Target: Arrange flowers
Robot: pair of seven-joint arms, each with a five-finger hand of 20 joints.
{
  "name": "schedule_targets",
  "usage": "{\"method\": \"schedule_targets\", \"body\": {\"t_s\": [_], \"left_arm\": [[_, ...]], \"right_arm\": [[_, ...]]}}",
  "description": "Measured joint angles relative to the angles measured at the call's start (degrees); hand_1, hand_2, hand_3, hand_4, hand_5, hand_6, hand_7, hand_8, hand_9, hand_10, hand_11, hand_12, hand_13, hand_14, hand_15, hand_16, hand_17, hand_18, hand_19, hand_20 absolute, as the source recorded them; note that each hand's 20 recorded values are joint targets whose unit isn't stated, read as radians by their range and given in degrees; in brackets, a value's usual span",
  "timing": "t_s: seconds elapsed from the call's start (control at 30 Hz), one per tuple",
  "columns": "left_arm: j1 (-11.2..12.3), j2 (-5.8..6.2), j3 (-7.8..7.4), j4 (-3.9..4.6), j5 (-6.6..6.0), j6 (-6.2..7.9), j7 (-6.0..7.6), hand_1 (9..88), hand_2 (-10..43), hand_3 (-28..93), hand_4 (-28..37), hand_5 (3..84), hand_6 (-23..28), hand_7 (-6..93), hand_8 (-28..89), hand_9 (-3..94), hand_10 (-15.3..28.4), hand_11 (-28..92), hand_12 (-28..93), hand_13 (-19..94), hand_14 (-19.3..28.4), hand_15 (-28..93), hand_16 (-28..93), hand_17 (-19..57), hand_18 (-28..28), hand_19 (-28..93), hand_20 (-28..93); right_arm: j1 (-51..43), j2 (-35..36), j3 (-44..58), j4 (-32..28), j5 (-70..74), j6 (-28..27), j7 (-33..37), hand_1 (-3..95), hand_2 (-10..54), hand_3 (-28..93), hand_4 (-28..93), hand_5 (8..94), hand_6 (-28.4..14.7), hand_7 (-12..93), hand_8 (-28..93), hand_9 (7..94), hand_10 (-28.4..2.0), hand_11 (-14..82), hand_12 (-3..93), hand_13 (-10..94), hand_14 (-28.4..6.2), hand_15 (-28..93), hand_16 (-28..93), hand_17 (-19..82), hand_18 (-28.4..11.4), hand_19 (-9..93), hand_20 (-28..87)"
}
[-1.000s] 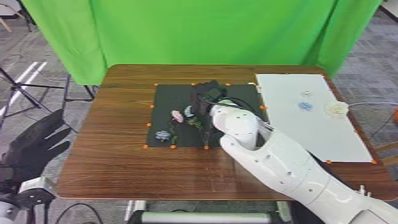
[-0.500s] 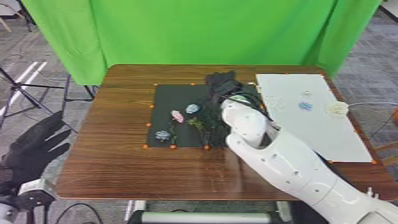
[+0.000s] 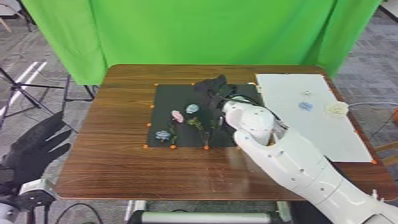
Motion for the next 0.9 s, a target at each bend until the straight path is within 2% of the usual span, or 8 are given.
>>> {"method": "schedule_targets", "body": {"t_s": [0.53,0.9], "left_arm": [[0.18,-0.04,-0.02,-0.04,0.01,0.03,0.02,23.9,-0.8,70,-26.6,21.7,0.5,17.8,-10,17.1,8.7,10,20,13,11.6,16,8,-12.7,17.7,35,10],[0.17,-0.1,0.0,-0.03,0.01,0.03,0.09,23.9,-0.7,70,-26.5,21.7,0.5,17.8,-10,17.1,8.6,10,20,13,11.6,17,8,-12.8,17.7,34,10]], "right_arm": [[0.8,-0.9,-1.69,0.31,-2.21,-3.28,-4.34,37.2,12.1,93,-6,50.0,4.8,25,-18,55.1,-2.1,11.1,15.2,46,-6.1,67,33,9,-18.2,70,55],[0.8,-0.93,-1.86,0.66,-3.72,-4.67,-4.94,37.0,10.9,93,-7,58.2,5.6,28,-19,61.6,-3.1,15.2,17.0,47,-6.5,68,34,10,-18.2,70,55]]}}
